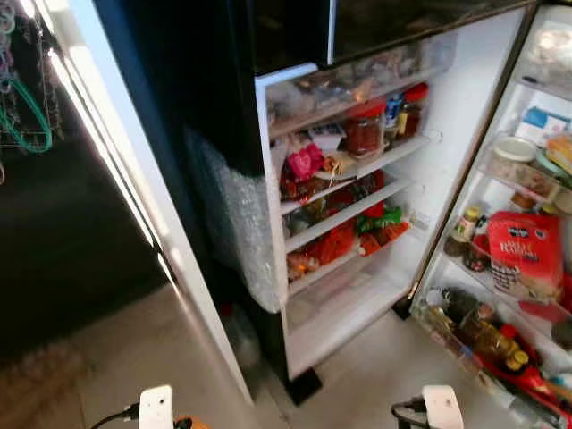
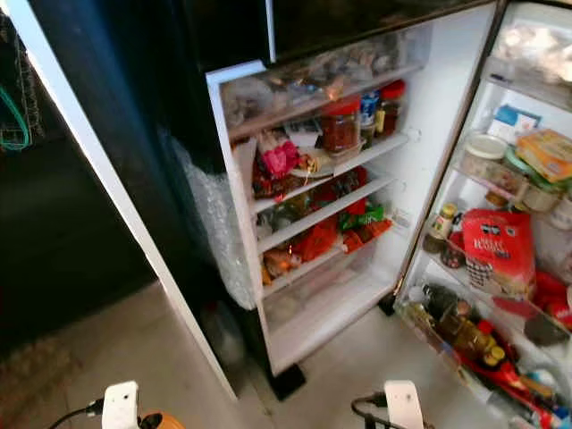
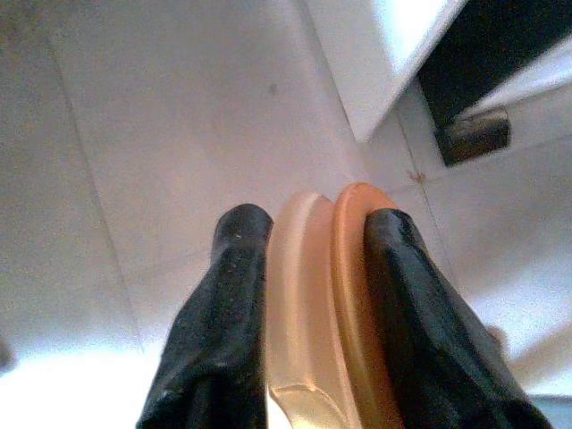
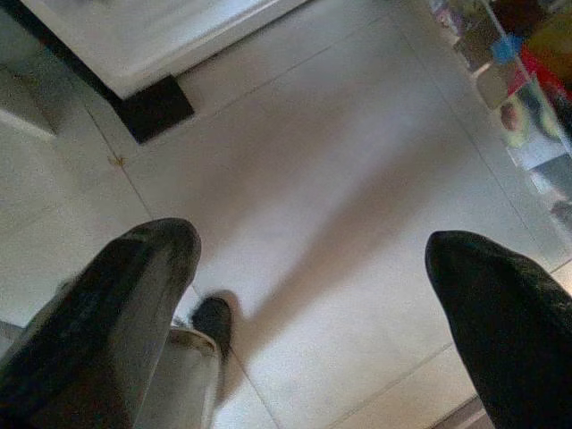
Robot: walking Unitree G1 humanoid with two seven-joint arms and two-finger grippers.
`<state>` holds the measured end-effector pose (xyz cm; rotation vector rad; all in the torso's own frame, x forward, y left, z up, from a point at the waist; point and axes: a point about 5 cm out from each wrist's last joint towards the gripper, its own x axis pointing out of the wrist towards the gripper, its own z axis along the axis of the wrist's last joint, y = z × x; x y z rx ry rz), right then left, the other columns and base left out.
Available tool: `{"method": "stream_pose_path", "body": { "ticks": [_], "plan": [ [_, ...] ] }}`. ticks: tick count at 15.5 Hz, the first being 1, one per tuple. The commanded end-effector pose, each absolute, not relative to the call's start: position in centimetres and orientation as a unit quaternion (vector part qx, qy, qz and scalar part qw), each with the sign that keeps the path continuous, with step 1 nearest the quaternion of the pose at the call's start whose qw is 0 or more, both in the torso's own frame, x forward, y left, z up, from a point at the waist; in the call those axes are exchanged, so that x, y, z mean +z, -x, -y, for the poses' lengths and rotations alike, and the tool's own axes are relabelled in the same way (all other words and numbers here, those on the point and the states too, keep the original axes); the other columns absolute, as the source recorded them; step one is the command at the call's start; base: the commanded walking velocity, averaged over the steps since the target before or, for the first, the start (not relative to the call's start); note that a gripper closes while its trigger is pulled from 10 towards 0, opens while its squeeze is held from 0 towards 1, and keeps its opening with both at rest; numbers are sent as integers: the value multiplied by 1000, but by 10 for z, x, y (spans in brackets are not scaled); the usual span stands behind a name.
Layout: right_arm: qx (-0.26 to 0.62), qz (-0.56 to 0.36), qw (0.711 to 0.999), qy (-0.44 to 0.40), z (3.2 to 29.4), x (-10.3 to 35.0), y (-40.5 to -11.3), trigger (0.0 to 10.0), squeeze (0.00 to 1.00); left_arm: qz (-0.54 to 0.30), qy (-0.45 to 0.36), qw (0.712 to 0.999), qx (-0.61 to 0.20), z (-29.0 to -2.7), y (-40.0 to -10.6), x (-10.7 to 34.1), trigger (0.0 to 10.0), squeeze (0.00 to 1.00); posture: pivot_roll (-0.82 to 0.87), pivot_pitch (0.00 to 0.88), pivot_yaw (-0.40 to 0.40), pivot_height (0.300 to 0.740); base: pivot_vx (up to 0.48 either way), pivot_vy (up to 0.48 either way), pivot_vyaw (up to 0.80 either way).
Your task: Restocking fridge
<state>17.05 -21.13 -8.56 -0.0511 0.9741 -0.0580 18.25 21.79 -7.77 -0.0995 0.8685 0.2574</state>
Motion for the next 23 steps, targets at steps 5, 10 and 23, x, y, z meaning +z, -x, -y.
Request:
{"method": "stream_pose_path", "body": {
  "ticks": [5,10,23],
  "plan": [
    [-20,-482,876,19,205,-90,-162,10000,0,-439,48,888,124,-217,-175,-82,10000,0,-142,0,37,740,0,-366,0],
    [-12,-484,874,26,205,-90,-164,10000,0,-438,44,890,119,-217,-178,-81,10000,0,-158,0,53,740,0,-363,0],
    [1,-494,869,41,207,-92,-158,10000,0,-143,136,976,97,-217,-288,11,10000,0,-156,0,46,740,0,-84,0]
  ]
}}
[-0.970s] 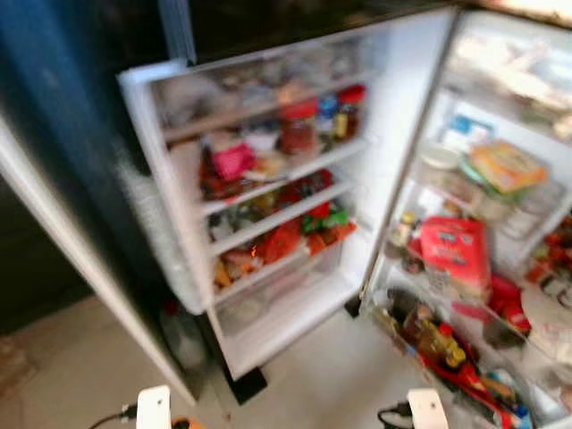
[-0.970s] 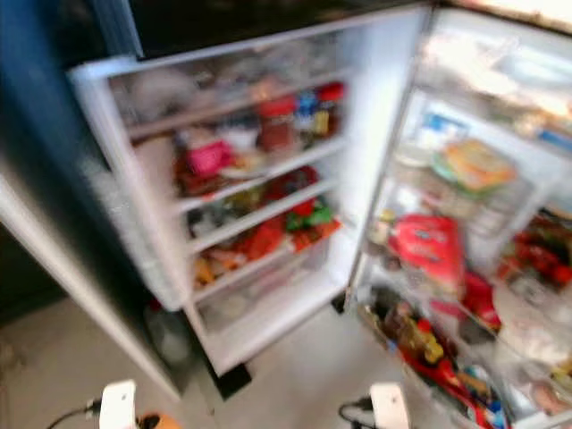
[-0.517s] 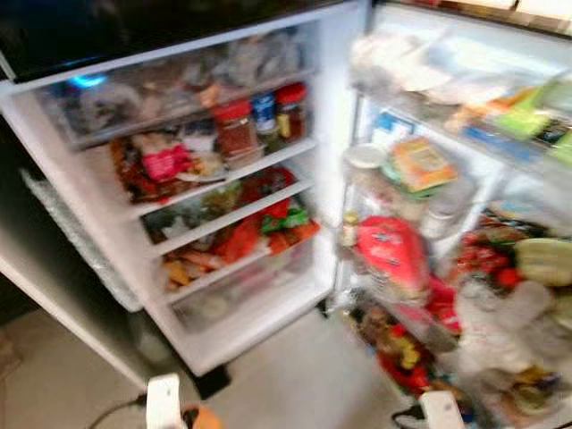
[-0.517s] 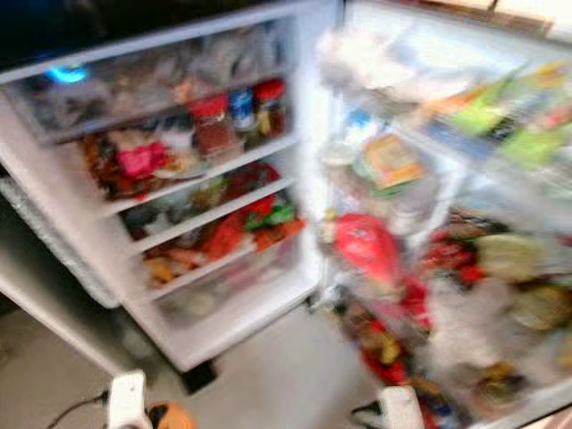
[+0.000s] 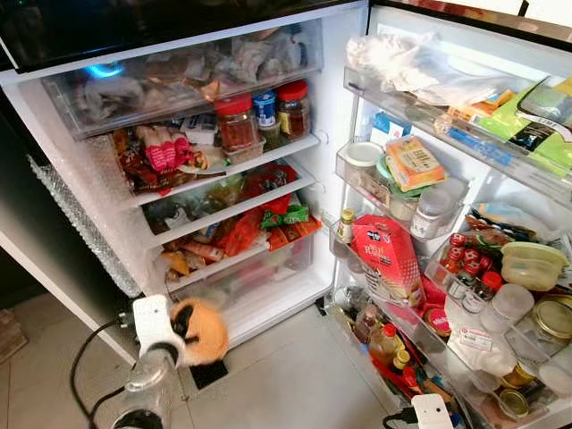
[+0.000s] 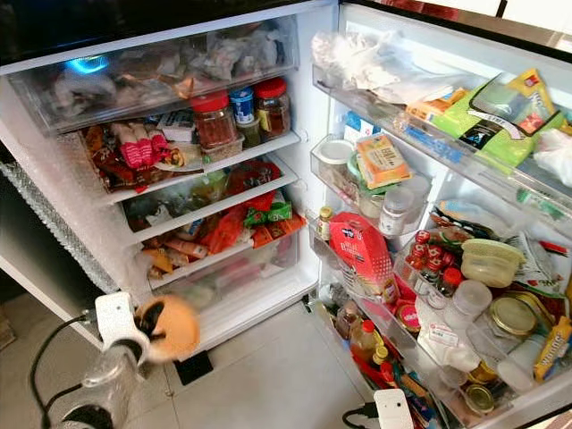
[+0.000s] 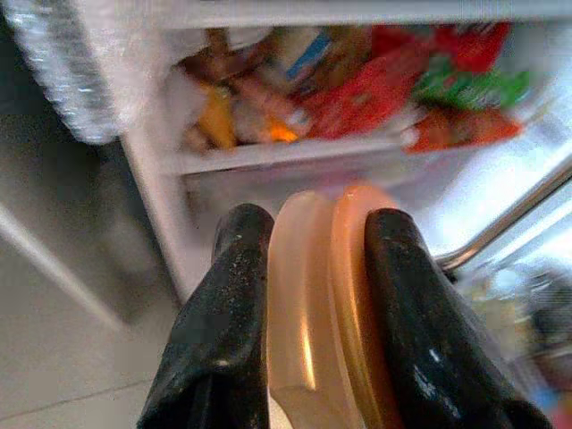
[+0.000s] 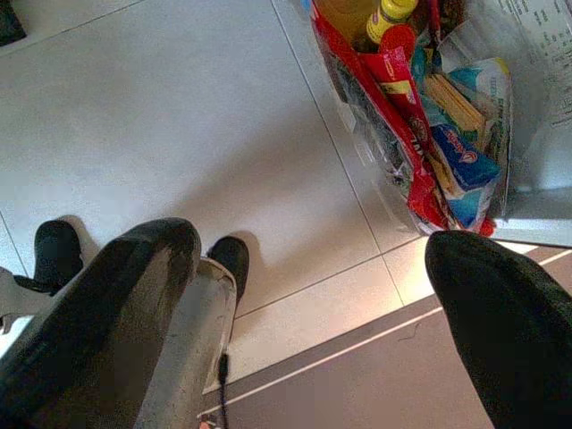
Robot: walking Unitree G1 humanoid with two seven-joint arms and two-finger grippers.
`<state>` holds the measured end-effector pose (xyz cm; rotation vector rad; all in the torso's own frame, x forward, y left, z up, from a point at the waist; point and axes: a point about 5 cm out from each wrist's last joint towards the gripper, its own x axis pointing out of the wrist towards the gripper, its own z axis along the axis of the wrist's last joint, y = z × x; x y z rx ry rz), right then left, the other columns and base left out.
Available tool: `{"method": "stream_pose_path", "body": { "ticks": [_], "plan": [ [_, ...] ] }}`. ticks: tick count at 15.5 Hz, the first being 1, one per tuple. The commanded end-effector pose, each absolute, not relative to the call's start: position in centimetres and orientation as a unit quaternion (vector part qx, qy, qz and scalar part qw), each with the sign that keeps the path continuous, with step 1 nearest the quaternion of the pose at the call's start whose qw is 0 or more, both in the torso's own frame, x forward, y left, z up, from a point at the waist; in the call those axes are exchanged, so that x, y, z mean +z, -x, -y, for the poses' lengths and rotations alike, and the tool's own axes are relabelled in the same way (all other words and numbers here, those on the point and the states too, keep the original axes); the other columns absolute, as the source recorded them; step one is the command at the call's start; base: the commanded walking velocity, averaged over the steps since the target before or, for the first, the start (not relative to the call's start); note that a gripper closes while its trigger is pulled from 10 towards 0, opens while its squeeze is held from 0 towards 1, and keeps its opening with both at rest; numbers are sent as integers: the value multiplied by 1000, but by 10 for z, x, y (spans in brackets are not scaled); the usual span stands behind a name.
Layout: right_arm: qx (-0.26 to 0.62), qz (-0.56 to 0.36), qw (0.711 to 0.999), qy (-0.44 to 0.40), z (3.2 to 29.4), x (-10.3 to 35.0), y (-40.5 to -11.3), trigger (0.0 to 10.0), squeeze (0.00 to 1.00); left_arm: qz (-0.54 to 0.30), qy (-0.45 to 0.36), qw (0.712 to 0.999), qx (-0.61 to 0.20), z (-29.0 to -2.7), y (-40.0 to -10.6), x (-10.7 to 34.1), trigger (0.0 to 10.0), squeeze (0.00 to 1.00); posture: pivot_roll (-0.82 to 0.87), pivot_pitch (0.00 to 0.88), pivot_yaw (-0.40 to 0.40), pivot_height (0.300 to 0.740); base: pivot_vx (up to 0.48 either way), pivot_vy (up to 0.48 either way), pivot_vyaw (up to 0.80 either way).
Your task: Restocking fridge
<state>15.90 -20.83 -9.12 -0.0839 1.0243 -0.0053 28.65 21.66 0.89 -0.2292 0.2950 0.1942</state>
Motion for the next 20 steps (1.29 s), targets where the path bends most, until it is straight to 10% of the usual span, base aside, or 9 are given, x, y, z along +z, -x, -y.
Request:
{"method": "stream_pose_path", "body": {
  "ticks": [1,5,20],
  "plan": [
    [0,-494,868,43,208,-92,-157,10000,0,-117,196,969,94,-212,-289,14,10000,0,-159,0,48,740,0,0,0],
    [2,-494,868,51,210,-92,-157,10000,0,-67,324,941,68,-199,-283,25,10000,0,-143,0,38,740,0,0,0],
    [2,-494,867,69,211,-92,-158,10000,0,-48,342,937,47,-208,-279,41,10000,0,-136,0,34,740,124,0,190]
  ]
}}
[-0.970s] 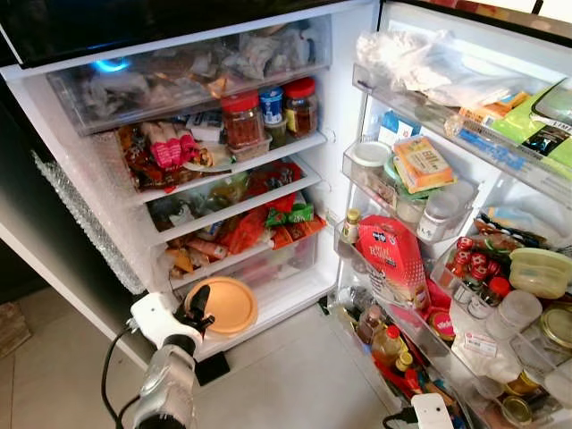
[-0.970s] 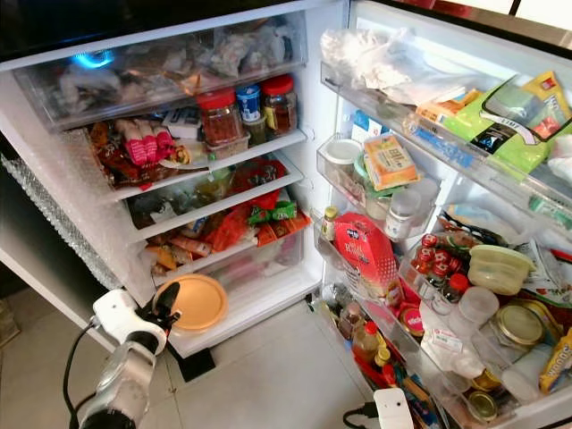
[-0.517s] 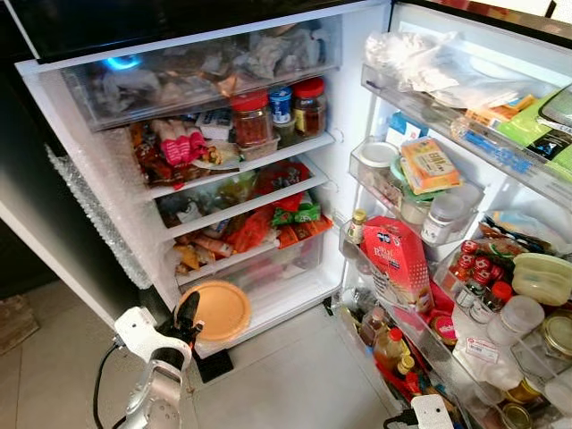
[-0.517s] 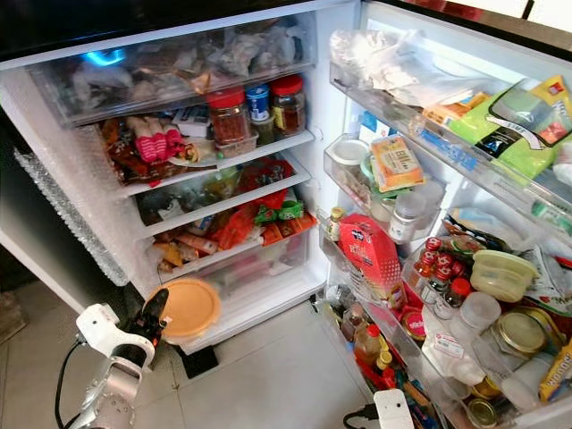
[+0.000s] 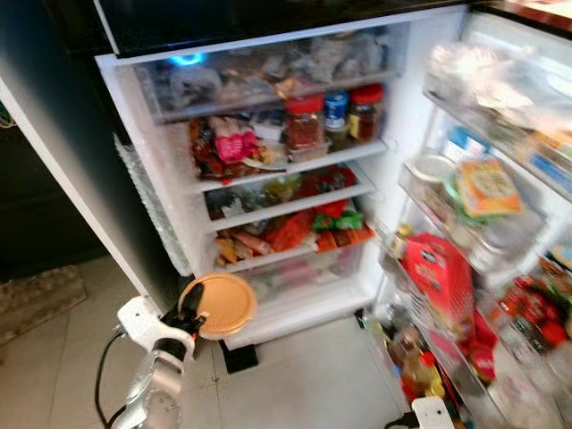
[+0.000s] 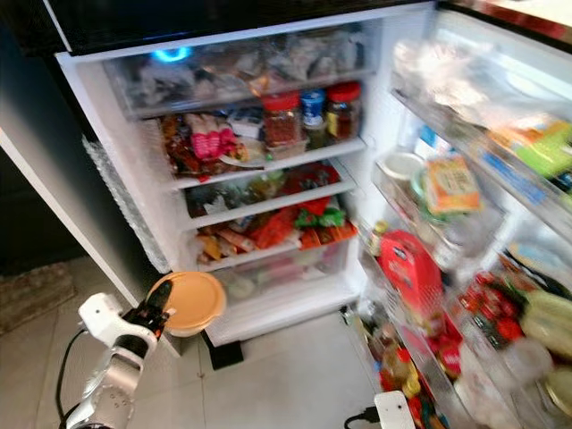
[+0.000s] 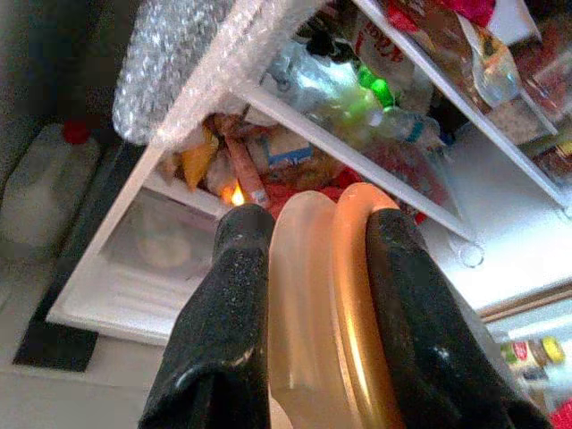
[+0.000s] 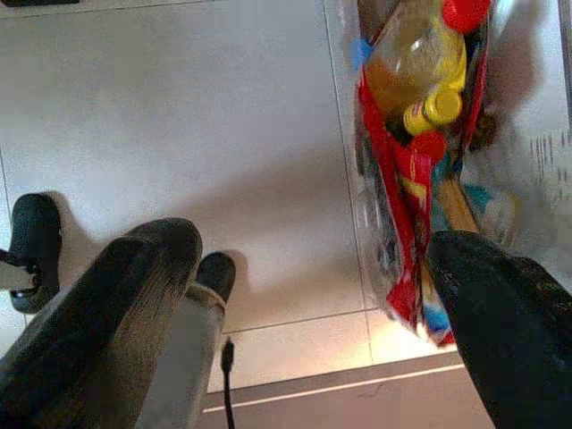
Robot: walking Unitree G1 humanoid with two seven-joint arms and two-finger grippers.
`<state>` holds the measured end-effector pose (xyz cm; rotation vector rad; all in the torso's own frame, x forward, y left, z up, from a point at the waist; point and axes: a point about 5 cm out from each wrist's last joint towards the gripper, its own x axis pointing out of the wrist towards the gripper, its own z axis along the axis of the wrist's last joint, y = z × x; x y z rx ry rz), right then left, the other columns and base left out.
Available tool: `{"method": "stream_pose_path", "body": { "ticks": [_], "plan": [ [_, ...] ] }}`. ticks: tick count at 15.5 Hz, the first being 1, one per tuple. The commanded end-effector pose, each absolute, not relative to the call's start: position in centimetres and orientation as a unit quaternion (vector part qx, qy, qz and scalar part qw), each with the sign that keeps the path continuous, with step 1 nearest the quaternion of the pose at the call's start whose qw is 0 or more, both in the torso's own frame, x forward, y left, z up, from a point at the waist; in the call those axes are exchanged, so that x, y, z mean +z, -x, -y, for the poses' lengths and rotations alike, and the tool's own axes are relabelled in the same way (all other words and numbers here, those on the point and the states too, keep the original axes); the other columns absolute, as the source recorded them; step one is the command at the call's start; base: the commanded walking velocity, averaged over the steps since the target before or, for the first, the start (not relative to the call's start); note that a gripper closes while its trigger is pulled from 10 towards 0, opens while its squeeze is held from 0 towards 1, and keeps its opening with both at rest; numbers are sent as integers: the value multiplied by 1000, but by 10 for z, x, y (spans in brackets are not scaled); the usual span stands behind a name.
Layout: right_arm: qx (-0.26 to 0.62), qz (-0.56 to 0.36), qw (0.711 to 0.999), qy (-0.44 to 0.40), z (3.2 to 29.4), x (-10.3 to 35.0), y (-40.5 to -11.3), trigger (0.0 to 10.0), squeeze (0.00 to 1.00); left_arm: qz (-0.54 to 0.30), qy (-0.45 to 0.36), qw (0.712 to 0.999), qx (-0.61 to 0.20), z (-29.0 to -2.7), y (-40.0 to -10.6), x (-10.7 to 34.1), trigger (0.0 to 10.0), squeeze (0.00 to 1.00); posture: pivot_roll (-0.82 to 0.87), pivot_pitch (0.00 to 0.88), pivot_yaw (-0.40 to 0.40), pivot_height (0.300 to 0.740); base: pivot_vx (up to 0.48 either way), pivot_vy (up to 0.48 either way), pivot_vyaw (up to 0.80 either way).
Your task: Restocking fridge
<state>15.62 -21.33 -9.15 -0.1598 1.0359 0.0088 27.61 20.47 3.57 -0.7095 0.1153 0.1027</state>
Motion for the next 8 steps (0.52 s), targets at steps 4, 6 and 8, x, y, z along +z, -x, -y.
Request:
{"method": "stream_pose_path", "body": {
  "ticks": [4,6,8],
  "plan": [
    [9,-495,865,76,211,-91,-158,10000,0,-47,345,936,48,-208,-280,43,10000,0,-133,0,32,740,321,0,0],
    [9,-495,865,76,211,-91,-158,10000,0,-48,346,936,45,-208,-280,44,10000,0,-134,0,33,740,326,0,0],
    [10,-495,865,76,210,-91,-158,10000,0,-49,347,936,44,-207,-281,44,10000,0,-134,0,34,740,322,0,0]
  ]
}}
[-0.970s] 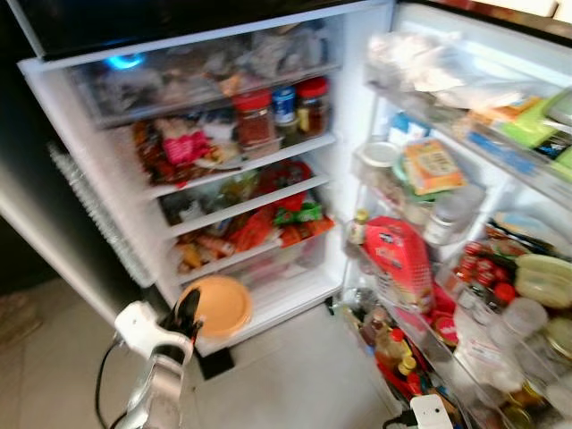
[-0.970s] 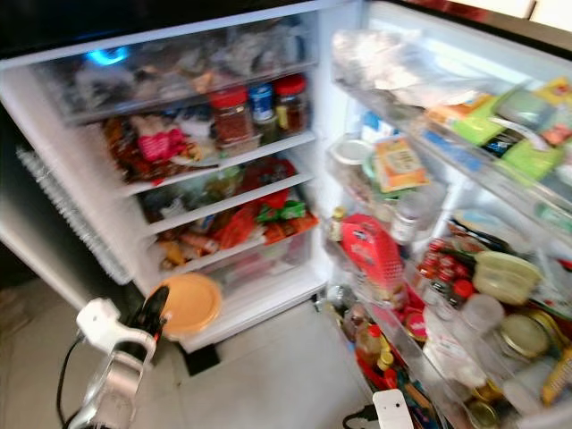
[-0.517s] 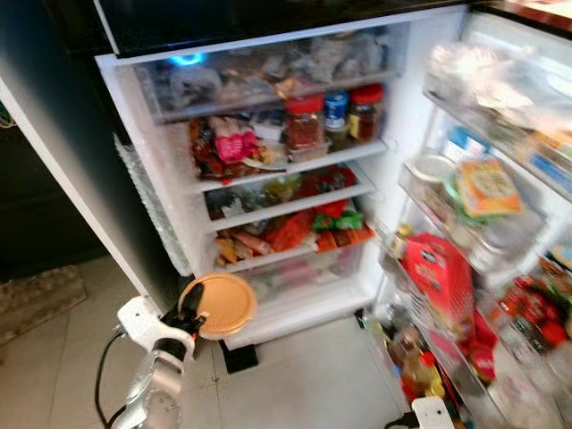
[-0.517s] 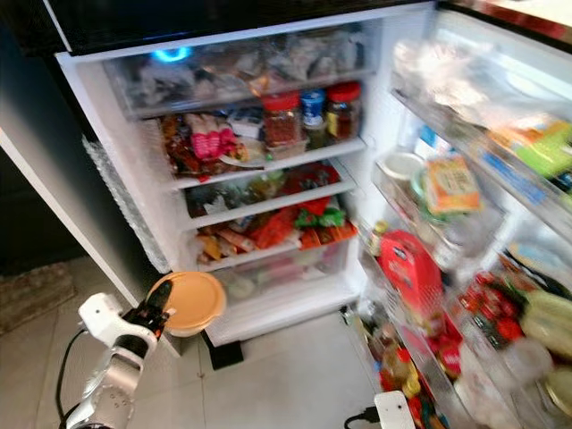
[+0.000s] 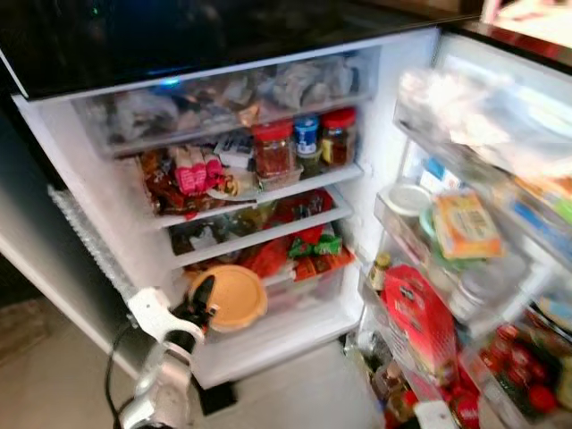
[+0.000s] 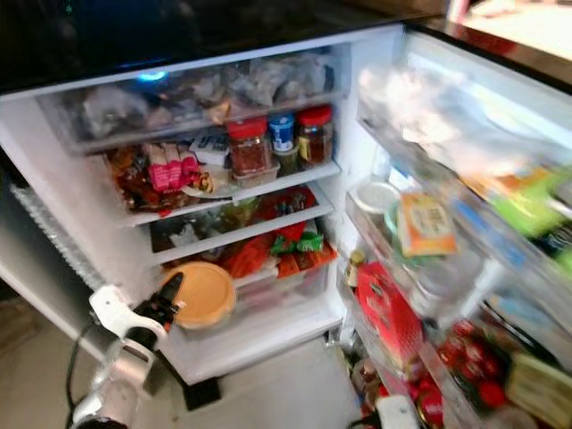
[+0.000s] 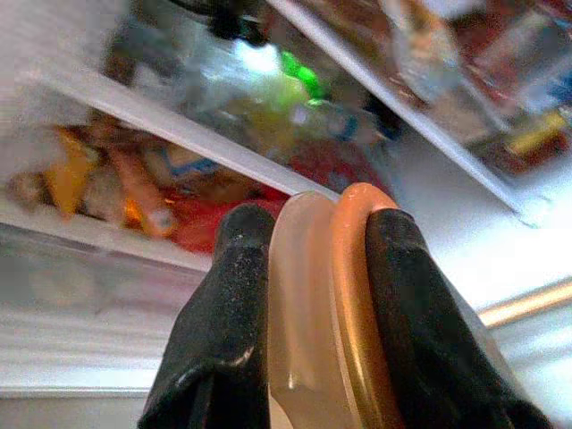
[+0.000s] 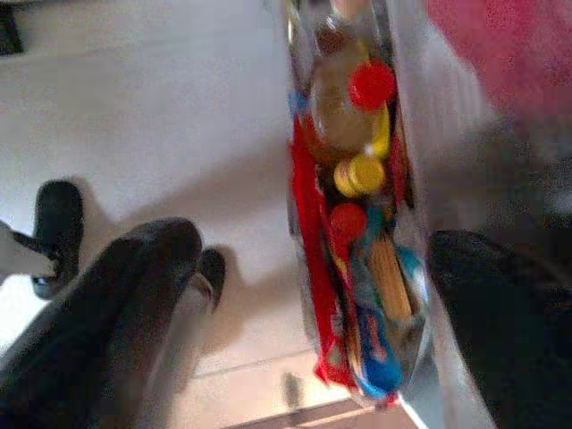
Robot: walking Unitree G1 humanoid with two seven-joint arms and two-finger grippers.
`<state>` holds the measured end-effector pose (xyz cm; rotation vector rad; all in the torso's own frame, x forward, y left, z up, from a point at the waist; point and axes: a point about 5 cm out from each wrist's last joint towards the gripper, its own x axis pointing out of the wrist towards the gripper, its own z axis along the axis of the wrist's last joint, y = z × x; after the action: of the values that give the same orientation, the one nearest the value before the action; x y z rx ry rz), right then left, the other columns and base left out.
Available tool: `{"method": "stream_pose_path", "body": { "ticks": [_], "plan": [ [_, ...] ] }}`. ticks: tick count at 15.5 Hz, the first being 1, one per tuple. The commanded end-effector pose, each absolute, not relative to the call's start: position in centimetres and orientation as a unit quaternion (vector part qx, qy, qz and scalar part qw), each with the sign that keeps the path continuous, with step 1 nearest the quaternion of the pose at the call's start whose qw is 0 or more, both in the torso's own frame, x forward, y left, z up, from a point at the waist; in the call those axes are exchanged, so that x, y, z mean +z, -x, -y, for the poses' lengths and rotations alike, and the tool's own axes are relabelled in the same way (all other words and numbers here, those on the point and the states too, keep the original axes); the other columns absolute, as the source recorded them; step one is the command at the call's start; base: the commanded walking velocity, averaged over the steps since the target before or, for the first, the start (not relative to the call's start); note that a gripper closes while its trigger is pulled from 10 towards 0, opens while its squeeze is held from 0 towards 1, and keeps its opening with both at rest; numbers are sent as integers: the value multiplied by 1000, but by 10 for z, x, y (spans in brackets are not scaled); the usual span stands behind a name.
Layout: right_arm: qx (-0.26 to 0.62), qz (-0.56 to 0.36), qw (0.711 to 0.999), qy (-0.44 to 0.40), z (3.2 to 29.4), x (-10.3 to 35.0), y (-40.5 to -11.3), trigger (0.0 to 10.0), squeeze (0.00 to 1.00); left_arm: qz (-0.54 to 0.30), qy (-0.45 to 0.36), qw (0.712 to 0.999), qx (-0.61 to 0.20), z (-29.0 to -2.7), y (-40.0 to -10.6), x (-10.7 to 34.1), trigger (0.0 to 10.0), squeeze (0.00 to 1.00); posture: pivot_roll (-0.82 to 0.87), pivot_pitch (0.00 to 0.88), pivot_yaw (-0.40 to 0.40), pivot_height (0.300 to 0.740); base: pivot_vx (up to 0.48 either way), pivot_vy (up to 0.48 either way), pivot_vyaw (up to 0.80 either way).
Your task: Restocking fridge
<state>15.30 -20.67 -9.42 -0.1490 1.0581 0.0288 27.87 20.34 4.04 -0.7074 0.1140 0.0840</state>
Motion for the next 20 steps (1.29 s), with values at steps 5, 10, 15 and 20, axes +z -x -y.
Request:
{"method": "stream_pose_path", "body": {
  "ticks": [5,10,15,20],
  "plan": [
    [13,-495,865,78,210,-91,-159,10000,0,-49,349,935,46,-206,-281,45,10000,0,-137,0,35,740,322,0,0],
    [18,-496,865,74,210,-91,-159,10000,0,-53,354,933,44,-204,-283,45,10000,0,-138,0,36,740,310,0,0],
    [27,-497,865,65,208,-91,-159,10000,0,-64,395,915,55,-202,-279,38,10000,0,-139,0,39,740,0,0,0],
    [40,-502,862,64,207,-92,-158,10000,0,-62,414,905,69,-207,-277,36,10000,0,-138,0,36,740,0,0,0]
  ]
}}
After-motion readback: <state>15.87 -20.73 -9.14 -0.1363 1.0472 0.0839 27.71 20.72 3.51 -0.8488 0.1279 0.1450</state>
